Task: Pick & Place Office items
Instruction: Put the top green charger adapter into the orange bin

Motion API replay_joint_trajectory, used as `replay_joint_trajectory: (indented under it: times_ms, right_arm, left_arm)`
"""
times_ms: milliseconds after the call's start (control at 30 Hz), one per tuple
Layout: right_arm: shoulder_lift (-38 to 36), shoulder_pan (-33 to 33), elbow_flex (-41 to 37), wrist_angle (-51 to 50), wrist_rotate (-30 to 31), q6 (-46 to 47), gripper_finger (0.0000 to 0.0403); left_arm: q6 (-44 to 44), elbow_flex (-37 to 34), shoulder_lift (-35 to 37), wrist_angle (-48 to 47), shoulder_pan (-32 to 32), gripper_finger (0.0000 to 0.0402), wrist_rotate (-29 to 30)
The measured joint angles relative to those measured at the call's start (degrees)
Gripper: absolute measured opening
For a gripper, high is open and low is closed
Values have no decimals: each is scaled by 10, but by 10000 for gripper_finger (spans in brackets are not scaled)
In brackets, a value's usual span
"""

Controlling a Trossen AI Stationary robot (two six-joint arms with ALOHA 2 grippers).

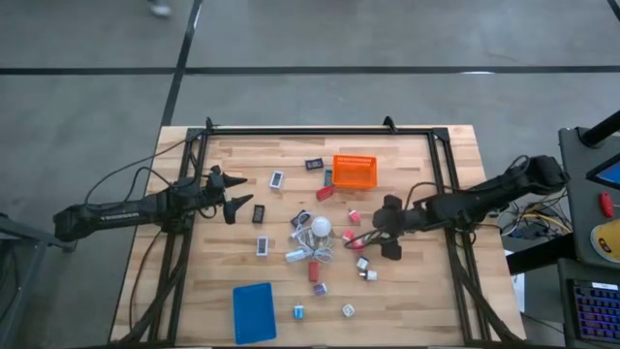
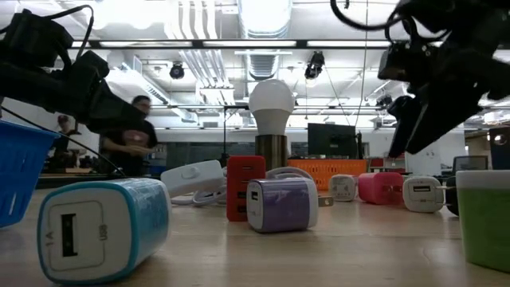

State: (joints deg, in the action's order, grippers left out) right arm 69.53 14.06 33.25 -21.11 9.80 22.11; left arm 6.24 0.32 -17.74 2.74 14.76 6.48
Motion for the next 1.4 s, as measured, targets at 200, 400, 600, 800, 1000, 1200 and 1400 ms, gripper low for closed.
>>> replay_joint_trajectory:
  times_ms: [200,400,600,800,1000,1200,1400]
  right_arm:
    - [1,26,17,-14,0,56,274]
    - [11,48,0,-14,0,107,274]
    - [28,52,-1,-9,4,112,274]
    - [42,52,-1,-8,6,111,274]
    - [66,52,-3,25,8,110,274]
    - [119,52,0,56,8,110,274]
    - [159,52,8,55,12,116,272]
  left_arm:
    - [2,0,0,-2,0,300,0]
    - [2,0,-1,-2,0,300,0]
    - [2,0,-1,-2,0,300,0]
    - [2,0,-1,-2,0,300,0]
    - [2,0,-1,-2,0,300,0]
    - [2,0,-1,-2,0,300,0]
    - [2,0,-1,-2,0,300,0]
